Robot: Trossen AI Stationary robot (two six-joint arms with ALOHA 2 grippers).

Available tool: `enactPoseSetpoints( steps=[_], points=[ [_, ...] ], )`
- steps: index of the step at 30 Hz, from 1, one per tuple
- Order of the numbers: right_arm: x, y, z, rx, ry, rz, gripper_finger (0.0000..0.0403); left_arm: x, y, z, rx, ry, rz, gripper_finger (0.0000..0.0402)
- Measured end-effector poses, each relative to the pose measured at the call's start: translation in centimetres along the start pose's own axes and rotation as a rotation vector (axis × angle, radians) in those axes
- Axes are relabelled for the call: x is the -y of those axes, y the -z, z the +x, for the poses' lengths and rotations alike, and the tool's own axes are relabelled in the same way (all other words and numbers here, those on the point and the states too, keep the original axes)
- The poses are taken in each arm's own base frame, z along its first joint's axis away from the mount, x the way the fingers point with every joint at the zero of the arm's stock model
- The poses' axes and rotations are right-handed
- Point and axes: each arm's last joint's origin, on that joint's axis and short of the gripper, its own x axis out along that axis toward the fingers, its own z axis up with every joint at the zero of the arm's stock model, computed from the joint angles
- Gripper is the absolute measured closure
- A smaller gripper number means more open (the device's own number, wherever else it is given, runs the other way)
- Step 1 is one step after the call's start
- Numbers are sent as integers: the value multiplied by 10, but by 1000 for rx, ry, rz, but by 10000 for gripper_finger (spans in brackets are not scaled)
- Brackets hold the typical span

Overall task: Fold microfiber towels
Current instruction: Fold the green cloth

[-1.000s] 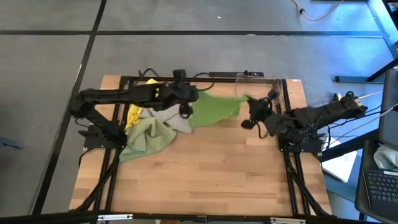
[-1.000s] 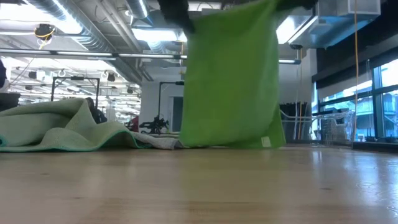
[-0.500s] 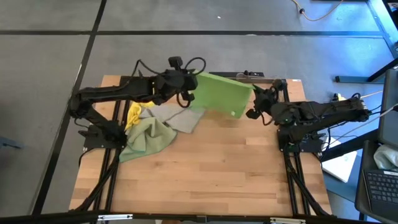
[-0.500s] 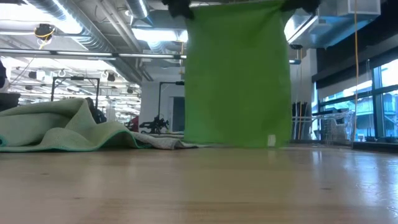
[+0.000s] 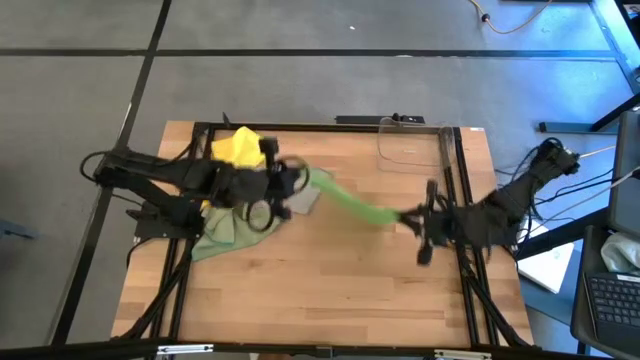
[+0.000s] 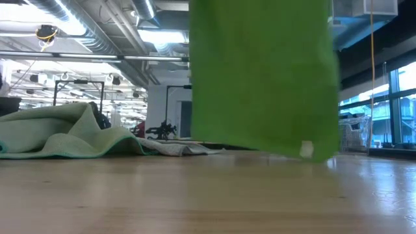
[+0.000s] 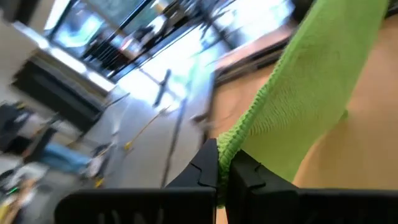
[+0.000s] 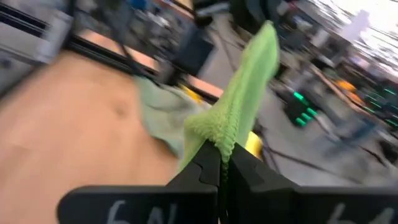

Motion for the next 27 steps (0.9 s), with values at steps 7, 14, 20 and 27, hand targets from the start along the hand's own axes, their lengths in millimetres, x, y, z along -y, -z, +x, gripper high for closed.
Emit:
enactPoseSetpoints(
  steps=[7,14,20,27],
  points=[
    [-48,-42,-12,87,-64,-17,398,41,-15,-45,132,173,-73,401],
    [-57,-66,-15,-61,75,-113,398,46,-13,-56,107,61,-8,401],
    [-45,-17,6,-342,134,23,398,49,9,-11,-44,164,-59,401],
    [-50,48,31,-576,181,77,398,67,82,55,-247,128,-11,401]
  ],
)
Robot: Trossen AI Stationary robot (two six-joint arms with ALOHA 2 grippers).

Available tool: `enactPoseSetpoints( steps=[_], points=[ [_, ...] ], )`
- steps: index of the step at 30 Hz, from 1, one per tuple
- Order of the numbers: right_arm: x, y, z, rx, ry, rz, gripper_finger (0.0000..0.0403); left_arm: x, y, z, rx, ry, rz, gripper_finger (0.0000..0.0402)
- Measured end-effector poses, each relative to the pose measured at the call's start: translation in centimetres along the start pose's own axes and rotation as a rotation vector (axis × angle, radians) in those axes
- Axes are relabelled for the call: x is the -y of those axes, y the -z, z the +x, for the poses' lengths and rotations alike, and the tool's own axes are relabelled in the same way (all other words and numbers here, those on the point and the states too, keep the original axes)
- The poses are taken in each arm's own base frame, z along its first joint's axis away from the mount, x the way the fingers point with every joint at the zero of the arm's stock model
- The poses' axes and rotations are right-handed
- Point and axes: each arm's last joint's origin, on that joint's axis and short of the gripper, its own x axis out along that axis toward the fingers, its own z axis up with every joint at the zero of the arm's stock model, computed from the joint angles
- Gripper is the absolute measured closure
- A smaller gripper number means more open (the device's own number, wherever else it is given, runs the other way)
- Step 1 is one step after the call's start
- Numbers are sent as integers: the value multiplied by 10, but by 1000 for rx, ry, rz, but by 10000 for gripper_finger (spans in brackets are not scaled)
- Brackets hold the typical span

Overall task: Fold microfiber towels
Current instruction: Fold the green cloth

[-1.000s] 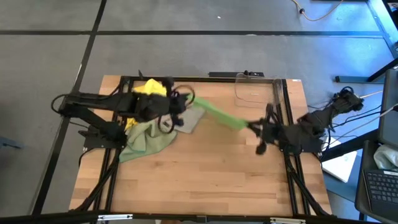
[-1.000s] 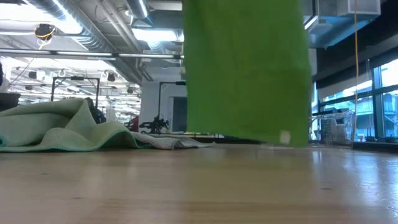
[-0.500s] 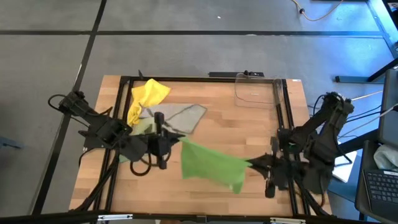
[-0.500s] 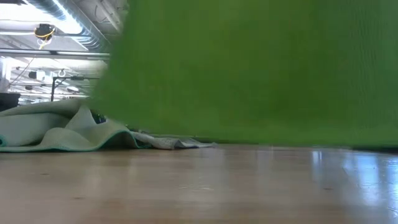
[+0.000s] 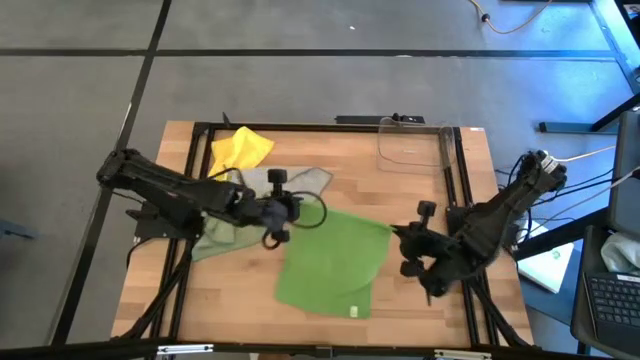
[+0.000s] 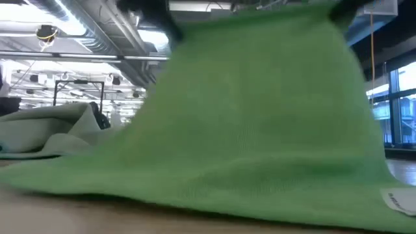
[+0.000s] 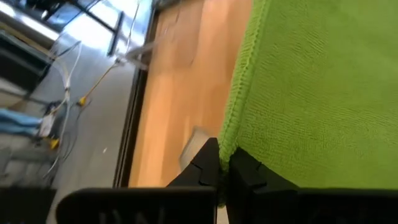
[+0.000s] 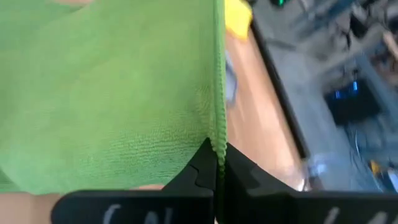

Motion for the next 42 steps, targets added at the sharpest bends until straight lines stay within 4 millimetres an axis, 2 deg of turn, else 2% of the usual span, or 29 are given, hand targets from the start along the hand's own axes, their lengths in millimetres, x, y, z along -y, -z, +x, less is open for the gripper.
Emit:
enactPoseSetpoints(
  steps=[4,8,13,16,22,29,35,42],
  points=[
    [3,22,29,-88,81,19,398,-8,21,30,-22,-57,5,401],
    [8,35,51,-122,161,20,398,-19,30,47,-3,-87,9,401],
    [8,34,63,-125,134,6,398,-30,35,54,-14,-43,-25,401],
    [0,25,64,-83,34,3,398,-29,40,56,-30,17,-77,401],
    [-22,6,67,1,-276,25,398,-1,63,59,-81,139,-137,401],
    [-48,13,87,-88,-374,-4,398,34,85,52,-129,208,-174,401],
    [-65,20,100,-154,-436,-36,398,52,87,42,-121,249,-175,401],
    [-66,14,95,-150,-564,-6,398,66,85,32,-103,291,-176,401]
  ],
)
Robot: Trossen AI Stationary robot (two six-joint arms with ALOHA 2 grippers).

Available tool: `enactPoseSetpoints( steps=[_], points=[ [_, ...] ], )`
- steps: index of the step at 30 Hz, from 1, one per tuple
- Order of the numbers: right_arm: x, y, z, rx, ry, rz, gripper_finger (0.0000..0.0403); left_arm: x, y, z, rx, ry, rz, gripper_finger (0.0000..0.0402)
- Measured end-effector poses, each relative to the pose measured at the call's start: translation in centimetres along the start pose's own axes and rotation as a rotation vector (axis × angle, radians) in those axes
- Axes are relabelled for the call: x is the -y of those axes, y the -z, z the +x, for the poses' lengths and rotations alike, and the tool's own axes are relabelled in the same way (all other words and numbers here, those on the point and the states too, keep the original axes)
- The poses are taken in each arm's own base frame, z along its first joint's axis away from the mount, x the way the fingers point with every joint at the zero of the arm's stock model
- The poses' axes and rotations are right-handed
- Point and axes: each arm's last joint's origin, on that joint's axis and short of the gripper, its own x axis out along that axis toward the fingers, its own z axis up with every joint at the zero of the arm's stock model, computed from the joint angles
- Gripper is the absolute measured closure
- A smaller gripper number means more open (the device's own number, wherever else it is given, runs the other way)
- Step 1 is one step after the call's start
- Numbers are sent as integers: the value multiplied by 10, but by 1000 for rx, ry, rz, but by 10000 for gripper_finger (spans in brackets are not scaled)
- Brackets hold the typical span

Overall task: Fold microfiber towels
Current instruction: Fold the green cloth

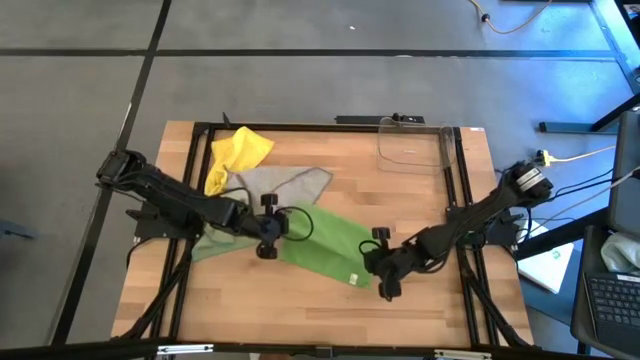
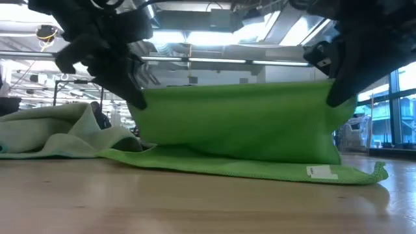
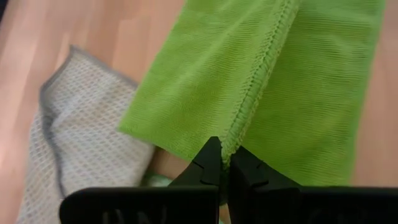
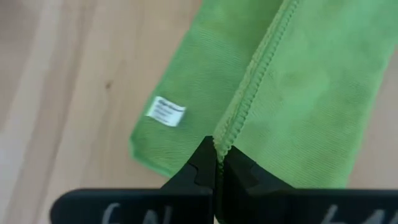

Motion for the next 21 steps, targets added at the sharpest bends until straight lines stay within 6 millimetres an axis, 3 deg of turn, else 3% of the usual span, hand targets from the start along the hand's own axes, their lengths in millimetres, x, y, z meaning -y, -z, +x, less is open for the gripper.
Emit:
enactPoseSetpoints(
  steps=[12,17,21],
  points=[
    [-2,0,-3,-21,-82,28,393,16,2,-6,12,69,2,401],
    [-2,1,-3,-38,-98,45,352,20,3,-8,9,77,18,394],
    [-3,0,-3,-40,-132,64,305,22,4,-9,5,109,21,362]
  ],
)
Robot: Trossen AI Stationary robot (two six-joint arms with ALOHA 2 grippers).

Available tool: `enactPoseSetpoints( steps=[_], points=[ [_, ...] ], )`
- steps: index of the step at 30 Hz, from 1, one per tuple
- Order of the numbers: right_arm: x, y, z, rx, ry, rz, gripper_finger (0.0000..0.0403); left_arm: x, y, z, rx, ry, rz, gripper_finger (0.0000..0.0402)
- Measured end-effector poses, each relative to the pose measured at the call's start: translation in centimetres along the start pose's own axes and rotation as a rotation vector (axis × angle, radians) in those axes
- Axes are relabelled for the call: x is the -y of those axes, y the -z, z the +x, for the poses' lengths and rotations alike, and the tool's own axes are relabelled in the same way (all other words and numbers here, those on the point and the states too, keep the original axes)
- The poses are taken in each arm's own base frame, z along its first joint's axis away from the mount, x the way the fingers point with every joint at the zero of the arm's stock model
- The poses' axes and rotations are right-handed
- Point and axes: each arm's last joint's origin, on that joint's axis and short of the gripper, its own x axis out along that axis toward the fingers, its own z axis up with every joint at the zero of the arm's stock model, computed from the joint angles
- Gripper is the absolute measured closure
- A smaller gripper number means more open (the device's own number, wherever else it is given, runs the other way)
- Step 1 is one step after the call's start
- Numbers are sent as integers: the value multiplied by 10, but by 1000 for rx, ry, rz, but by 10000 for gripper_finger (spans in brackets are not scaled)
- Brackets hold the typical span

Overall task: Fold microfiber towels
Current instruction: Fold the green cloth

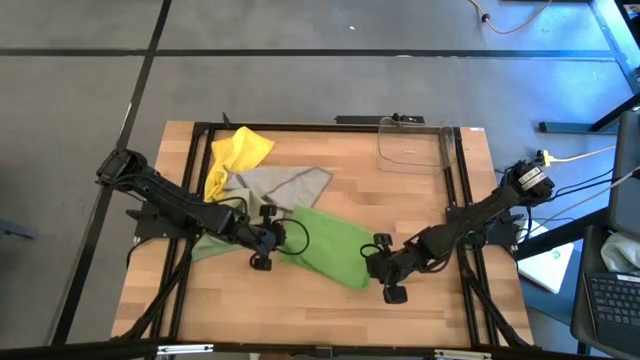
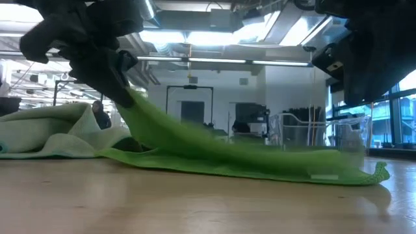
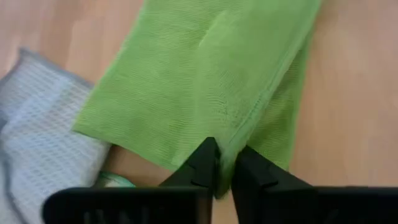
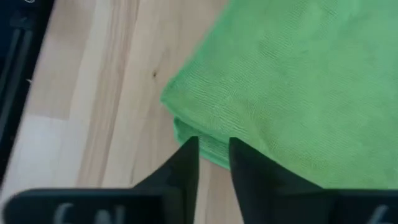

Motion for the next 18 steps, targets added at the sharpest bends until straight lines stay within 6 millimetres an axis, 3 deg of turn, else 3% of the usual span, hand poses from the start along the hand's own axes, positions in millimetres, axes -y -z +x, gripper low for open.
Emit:
enactPoseSetpoints(
  steps=[7,14,18],
  points=[
    [2,-1,0,23,54,13,248,2,-2,0,12,72,-9,316],
    [2,1,6,11,72,15,242,6,-1,-1,-23,204,-48,316],
    [4,4,19,3,180,0,246,9,1,-2,-59,272,-81,314]
  ],
)
